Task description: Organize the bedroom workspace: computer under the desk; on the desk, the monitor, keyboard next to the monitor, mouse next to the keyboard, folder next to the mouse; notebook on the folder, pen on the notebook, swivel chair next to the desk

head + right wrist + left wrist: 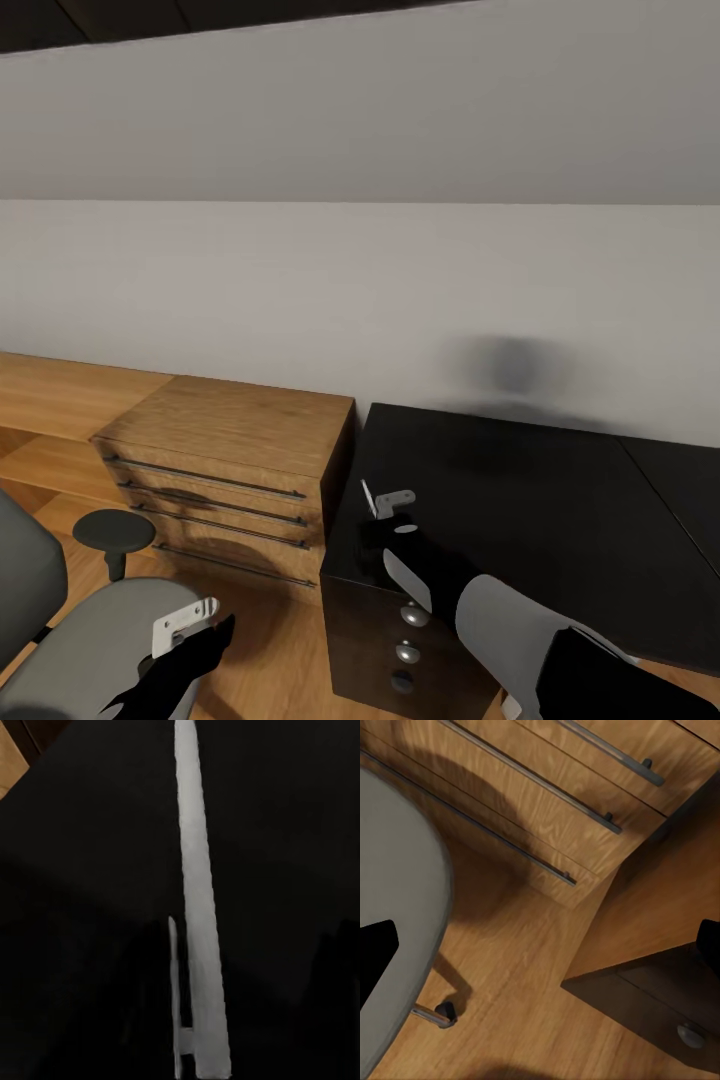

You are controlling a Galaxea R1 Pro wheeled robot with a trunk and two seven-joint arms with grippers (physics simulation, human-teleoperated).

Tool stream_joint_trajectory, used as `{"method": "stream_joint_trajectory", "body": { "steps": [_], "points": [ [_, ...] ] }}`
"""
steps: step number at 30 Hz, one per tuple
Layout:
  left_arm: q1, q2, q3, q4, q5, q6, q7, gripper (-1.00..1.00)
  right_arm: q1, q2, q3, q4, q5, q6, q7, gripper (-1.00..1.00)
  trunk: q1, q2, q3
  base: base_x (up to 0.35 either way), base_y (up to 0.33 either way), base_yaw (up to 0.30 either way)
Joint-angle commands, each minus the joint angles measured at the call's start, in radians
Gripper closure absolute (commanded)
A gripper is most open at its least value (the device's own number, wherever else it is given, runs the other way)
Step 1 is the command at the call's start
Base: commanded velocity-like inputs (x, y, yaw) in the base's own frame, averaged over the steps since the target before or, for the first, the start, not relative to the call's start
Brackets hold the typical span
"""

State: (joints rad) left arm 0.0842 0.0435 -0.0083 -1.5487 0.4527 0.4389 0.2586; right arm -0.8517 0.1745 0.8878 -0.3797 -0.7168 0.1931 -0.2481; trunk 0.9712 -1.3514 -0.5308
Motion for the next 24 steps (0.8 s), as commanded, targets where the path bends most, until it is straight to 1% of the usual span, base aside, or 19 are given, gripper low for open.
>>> {"method": "stream_joint_trajectory", "body": {
  "steps": [1, 7, 12, 24],
  "points": [
    [0.000, 0.001, -0.001, -0.002, 0.011, 0.003, 0.008, -1.00, -0.001, 0.000, 0.006, -0.001, -0.016, 0.005, -0.006, 1.00, 0.000, -0.001, -0.001, 0.000, 0.000, 0.000],
    [0.000, 0.001, -0.001, -0.002, 0.011, 0.003, 0.008, -1.00, -0.001, 0.000, 0.006, -0.001, -0.016, 0.010, -0.009, 1.00, 0.000, -0.001, -0.001, 0.000, 0.000, 0.000],
    [-0.001, 0.000, -0.001, -0.002, 0.011, 0.003, 0.008, -1.00, -0.001, 0.000, 0.005, -0.001, -0.016, 0.031, -0.008, 1.00, 0.000, -0.001, -0.001, 0.000, 0.000, 0.000],
    [0.000, -0.001, -0.002, -0.002, 0.011, 0.003, 0.008, -1.00, 0.000, 0.000, 0.005, -0.009, -0.016, 0.041, -0.011, 1.00, 0.000, -0.001, -0.001, 0.000, 0.000, 0.000]
  ]
}}
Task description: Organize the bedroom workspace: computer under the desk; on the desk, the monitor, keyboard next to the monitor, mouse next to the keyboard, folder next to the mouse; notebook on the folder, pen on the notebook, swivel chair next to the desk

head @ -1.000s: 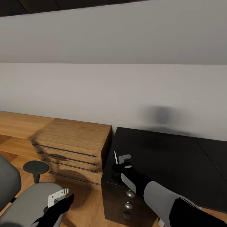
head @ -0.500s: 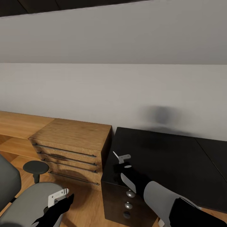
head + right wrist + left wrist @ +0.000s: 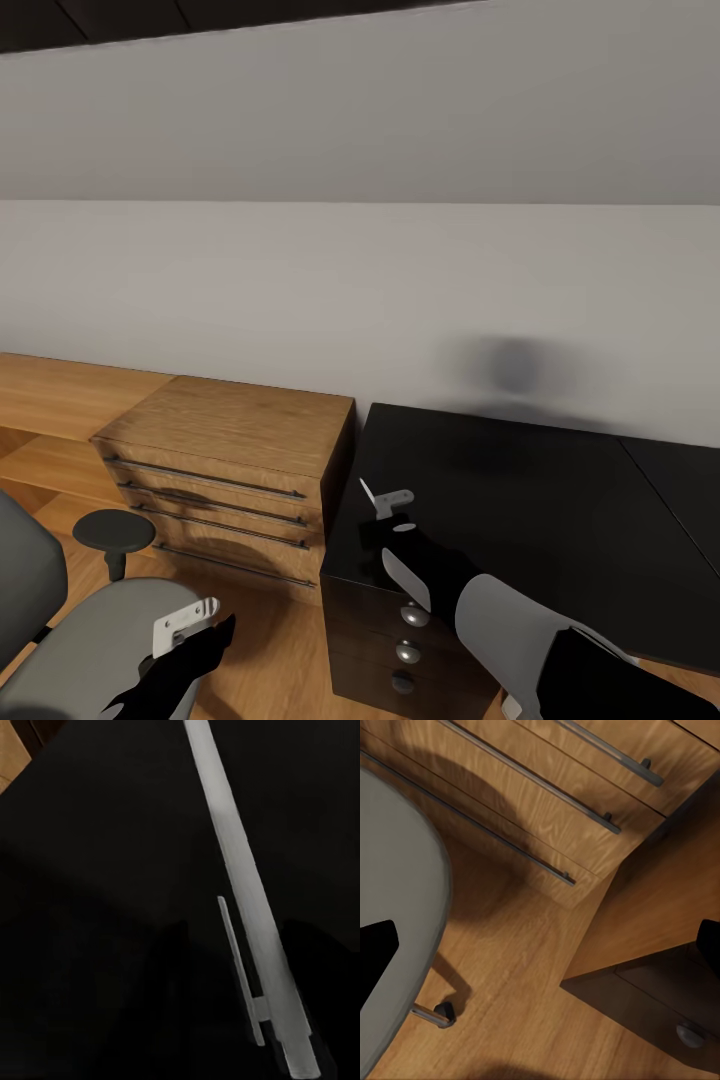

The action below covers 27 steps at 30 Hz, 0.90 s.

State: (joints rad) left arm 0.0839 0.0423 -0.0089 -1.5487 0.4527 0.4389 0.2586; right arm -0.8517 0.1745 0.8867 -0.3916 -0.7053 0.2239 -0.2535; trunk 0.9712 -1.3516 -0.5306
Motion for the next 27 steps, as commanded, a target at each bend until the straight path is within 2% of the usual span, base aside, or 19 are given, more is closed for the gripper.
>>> {"method": "stream_joint_trajectory", "body": {
  "steps": [1, 8, 24, 27],
  "points": [
    [0.000, 0.001, -0.001, -0.002, 0.011, 0.003, 0.008, -1.00, 0.000, 0.000, 0.006, -0.002, -0.028, 0.016, -0.008, 1.00, 0.000, 0.000, -0.001, 0.000, 0.000, 0.000],
    [0.000, 0.001, -0.002, -0.002, 0.011, 0.003, 0.008, -1.00, -0.001, 0.000, 0.006, -0.014, -0.029, 0.047, -0.044, 1.00, 0.000, 0.000, -0.001, 0.000, 0.000, 0.000],
    [0.000, 0.000, -0.010, 0.005, 0.011, 0.003, 0.008, -1.00, 0.000, 0.000, 0.006, -0.015, -0.029, 0.049, -0.049, 1.00, 0.000, 0.000, -0.001, 0.000, 0.000, 0.000],
    [0.000, 0.000, -0.011, 0.005, 0.011, 0.003, 0.008, -1.00, 0.000, 0.000, 0.006, -0.015, -0.029, 0.049, -0.049, 1.00, -0.011, 0.021, 0.008, 0.000, 0.000, 0.000]
  ]
}}
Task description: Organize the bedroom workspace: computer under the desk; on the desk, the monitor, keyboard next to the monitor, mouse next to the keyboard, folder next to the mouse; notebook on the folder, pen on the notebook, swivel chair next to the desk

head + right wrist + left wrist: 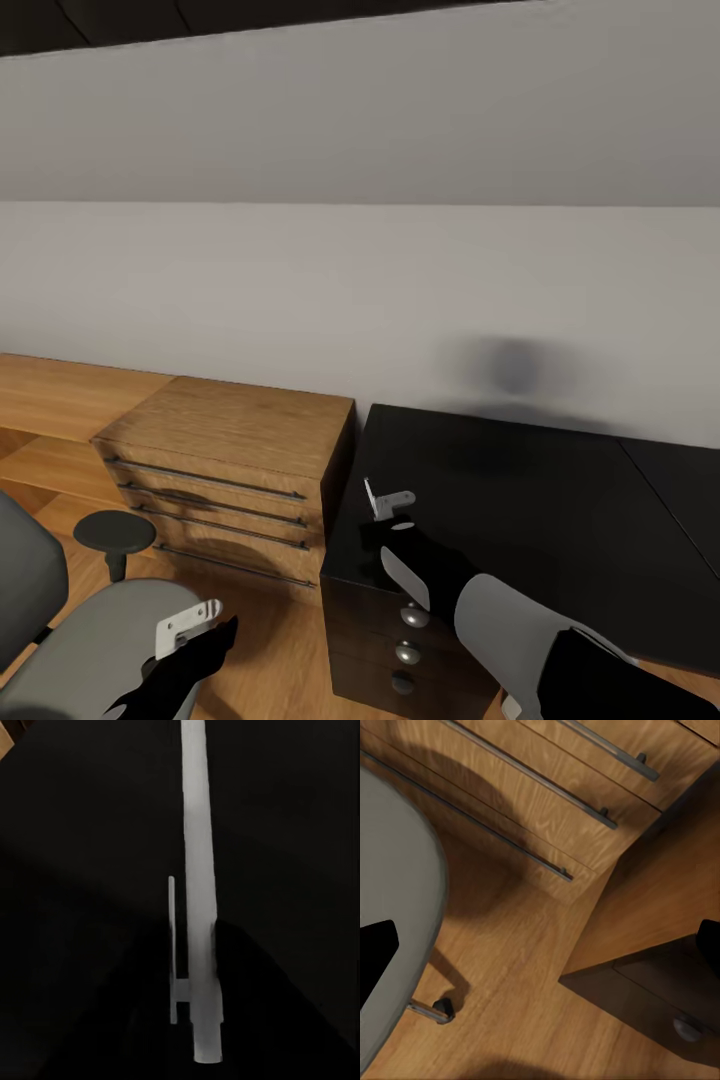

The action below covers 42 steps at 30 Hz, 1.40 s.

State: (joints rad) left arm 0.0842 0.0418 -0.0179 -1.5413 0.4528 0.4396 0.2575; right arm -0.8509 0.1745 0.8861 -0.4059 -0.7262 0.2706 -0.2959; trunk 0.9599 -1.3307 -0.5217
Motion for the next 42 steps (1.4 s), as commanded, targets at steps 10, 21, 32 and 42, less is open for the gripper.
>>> {"method": "stream_joint_trajectory", "body": {
  "steps": [10, 21, 32, 42],
  "points": [
    [0.000, 0.000, -0.002, 0.000, 0.010, 0.002, 0.010, -1.00, -0.001, 0.000, 0.005, -0.019, -0.009, -0.001, -0.006, 1.00, -0.038, 0.070, 0.031, 0.000, 0.000, 0.000],
    [0.000, -0.001, -0.020, 0.029, 0.009, 0.002, 0.015, -1.00, 0.000, -0.014, -0.009, -0.108, -0.010, -0.009, -0.016, 1.00, -0.081, 0.147, 0.065, 0.000, 0.000, 0.000],
    [0.000, 0.000, -0.041, 0.041, 0.006, 0.002, 0.017, -1.00, 0.008, -0.138, -0.085, -0.499, -0.047, -0.007, -0.382, 1.00, -0.123, 0.224, 0.100, -0.217, -0.024, 0.000],
    [0.000, 0.001, -0.041, 0.041, 0.006, 0.002, 0.016, -1.00, 0.010, -0.152, -0.085, -0.559, -0.079, -0.010, -0.409, 1.00, -0.161, 0.294, 0.131, -0.200, -0.107, 0.000]
  ]
}}
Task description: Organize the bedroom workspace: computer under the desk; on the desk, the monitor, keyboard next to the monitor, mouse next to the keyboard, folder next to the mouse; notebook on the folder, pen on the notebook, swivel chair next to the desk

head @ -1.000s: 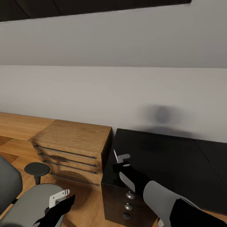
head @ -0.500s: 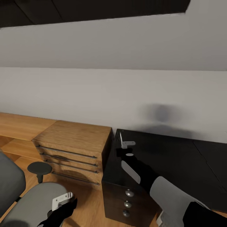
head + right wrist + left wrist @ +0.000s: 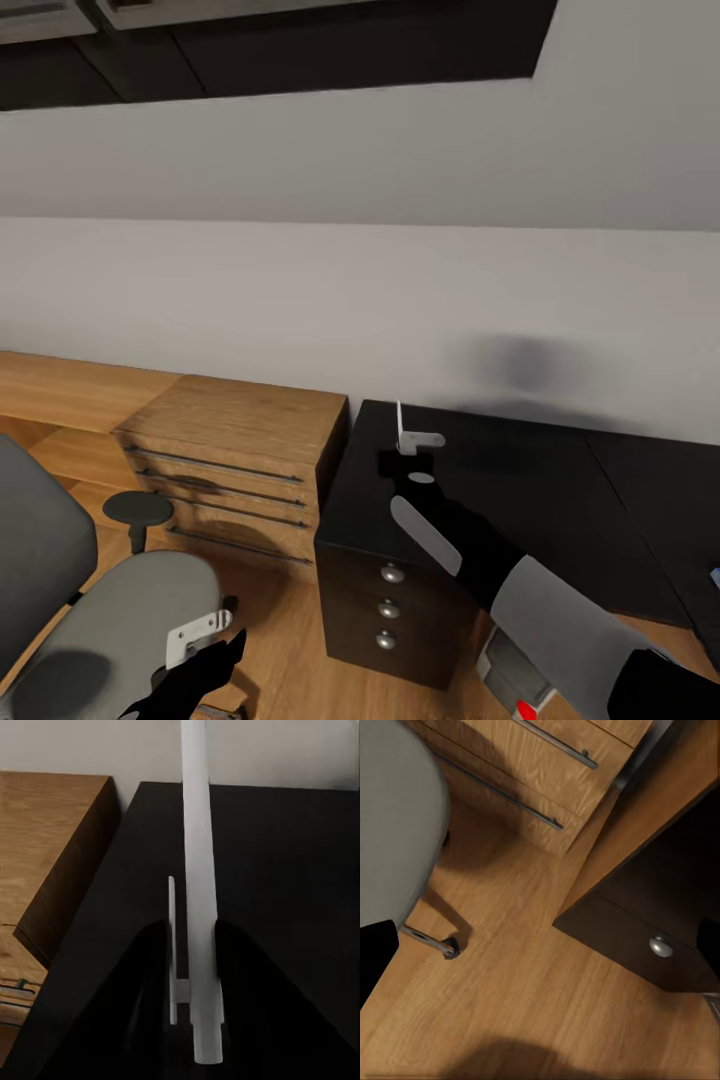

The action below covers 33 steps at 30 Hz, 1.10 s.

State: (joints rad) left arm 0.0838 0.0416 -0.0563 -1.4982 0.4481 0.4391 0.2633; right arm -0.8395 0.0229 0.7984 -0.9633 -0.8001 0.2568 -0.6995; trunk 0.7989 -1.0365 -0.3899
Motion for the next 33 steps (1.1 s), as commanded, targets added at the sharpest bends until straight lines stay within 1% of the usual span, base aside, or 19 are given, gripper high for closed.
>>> {"method": "stream_joint_trajectory", "body": {
  "steps": [1, 7, 8, 9, 11, 12, 14, 15, 18, 20, 21, 23, 24, 26, 27, 28, 30, 32, 33],
  "points": [
    [0.000, 0.001, -0.002, -0.002, 0.011, 0.002, 0.010, -1.00, -0.001, 0.000, 0.002, -0.007, -0.005, 0.003, -0.006, 1.00, -0.004, 0.007, 0.002, -0.033, -0.020, 0.000],
    [0.000, 0.000, -0.004, -0.001, 0.011, 0.003, 0.014, -1.00, 0.000, 0.001, 0.002, -0.039, -0.007, -0.025, -0.007, 1.00, -0.027, 0.049, 0.021, -0.007, -0.005, 0.000],
    [0.000, -0.004, -0.020, 0.064, -0.003, 0.005, 0.035, -1.00, 0.000, -0.004, -0.001, -0.041, -0.007, -0.031, -0.009, 1.00, -0.031, 0.056, 0.024, 0.000, 0.000, -0.065],
    [0.000, -0.007, -0.022, 0.067, -0.006, 0.006, 0.036, -1.00, 0.000, -0.004, -0.001, -0.041, -0.007, -0.032, -0.009, 1.00, -0.035, 0.063, 0.027, 0.000, 0.000, -0.103],
    [-0.001, -0.023, -0.028, 0.089, -0.018, 0.009, 0.039, -1.00, 0.000, -0.004, -0.002, -0.040, -0.007, -0.032, -0.009, 1.00, -0.042, 0.077, 0.034, 0.000, 0.000, -0.201],
    [-0.001, -0.038, -0.030, 0.160, -0.025, 0.010, 0.037, -1.00, 0.000, -0.004, -0.001, -0.039, -0.007, -0.033, -0.009, 1.00, -0.046, 0.084, 0.037, 0.000, 0.000, -0.085],
    [-0.002, -0.044, -0.031, 0.193, -0.029, 0.010, 0.037, -1.00, 0.000, -0.004, -0.001, -0.039, -0.007, -0.032, -0.009, 1.00, -0.054, 0.098, 0.043, 0.000, 0.000, -0.061],
    [-0.003, -0.064, -0.031, 0.307, -0.070, 0.006, 0.035, -1.00, 0.001, -0.003, -0.002, -0.039, -0.007, -0.033, -0.009, 1.00, -0.058, 0.105, 0.046, 0.000, 0.000, -0.014],
    [-0.004, -0.077, -0.031, 0.344, -0.093, 0.004, 0.035, -1.00, 0.003, -0.004, -0.003, -0.039, -0.006, -0.033, -0.010, 1.00, -0.069, 0.126, 0.055, 0.000, 0.000, -0.007],
    [-0.004, -0.083, -0.031, 0.362, -0.103, 0.003, 0.034, -1.00, 0.003, -0.014, -0.007, -0.039, -0.006, -0.033, -0.012, 1.00, -0.077, 0.140, 0.062, 0.000, 0.000, -0.001],
    [-0.004, -0.084, -0.031, 0.365, -0.104, 0.002, 0.034, -1.00, 0.003, -0.026, -0.010, -0.038, -0.011, -0.033, -0.012, 1.00, -0.081, 0.147, 0.065, 0.000, 0.000, -0.024],
    [-0.004, -0.084, -0.031, 0.367, -0.105, 0.002, 0.034, -1.00, 0.003, -0.044, -0.018, -0.038, -0.028, -0.033, -0.011, 1.00, -0.081, 0.147, 0.065, 0.000, 0.000, -0.110],
    [-0.004, -0.084, -0.031, 0.368, -0.105, 0.002, 0.034, -1.00, 0.003, -0.059, -0.031, -0.037, -0.053, -0.034, -0.011, 1.00, -0.081, 0.147, 0.065, 0.000, 0.000, -0.172],
    [-0.004, -0.084, -0.030, 0.369, -0.106, 0.001, 0.034, -1.00, 0.003, -0.076, -0.050, -0.036, -0.087, -0.034, -0.010, 1.00, -0.081, 0.147, 0.065, 0.000, 0.000, -0.200],
    [-0.004, -0.084, -0.030, 0.371, -0.106, 0.001, 0.034, -1.00, 0.003, -0.095, -0.071, -0.032, -0.126, -0.036, -0.009, 1.00, -0.081, 0.147, 0.066, 0.000, 0.000, -0.220],
    [-0.004, -0.084, -0.030, 0.373, -0.106, 0.001, 0.034, -1.00, 0.003, -0.105, -0.082, -0.029, -0.147, -0.037, -0.008, 1.00, -0.081, 0.147, 0.066, 0.000, 0.000, -0.227],
    [-0.004, -0.085, -0.030, 0.384, -0.106, 0.000, 0.034, -1.00, 0.004, -0.136, -0.116, -0.015, -0.216, -0.041, -0.005, 1.00, -0.081, 0.147, 0.067, 0.000, 0.000, -0.240],
    [-0.004, -0.085, -0.030, 0.387, -0.106, 0.000, 0.034, -1.00, 0.004, -0.146, -0.133, -0.005, -0.237, -0.043, -0.004, 1.00, -0.081, 0.147, 0.067, 0.000, 0.000, -0.246],
    [-0.004, -0.085, -0.030, 0.389, -0.106, -0.001, 0.034, -1.00, 0.004, -0.152, -0.150, 0.006, -0.250, -0.044, -0.004, 1.00, -0.081, 0.147, 0.068, 0.000, 0.000, -0.250]
  ]
}}
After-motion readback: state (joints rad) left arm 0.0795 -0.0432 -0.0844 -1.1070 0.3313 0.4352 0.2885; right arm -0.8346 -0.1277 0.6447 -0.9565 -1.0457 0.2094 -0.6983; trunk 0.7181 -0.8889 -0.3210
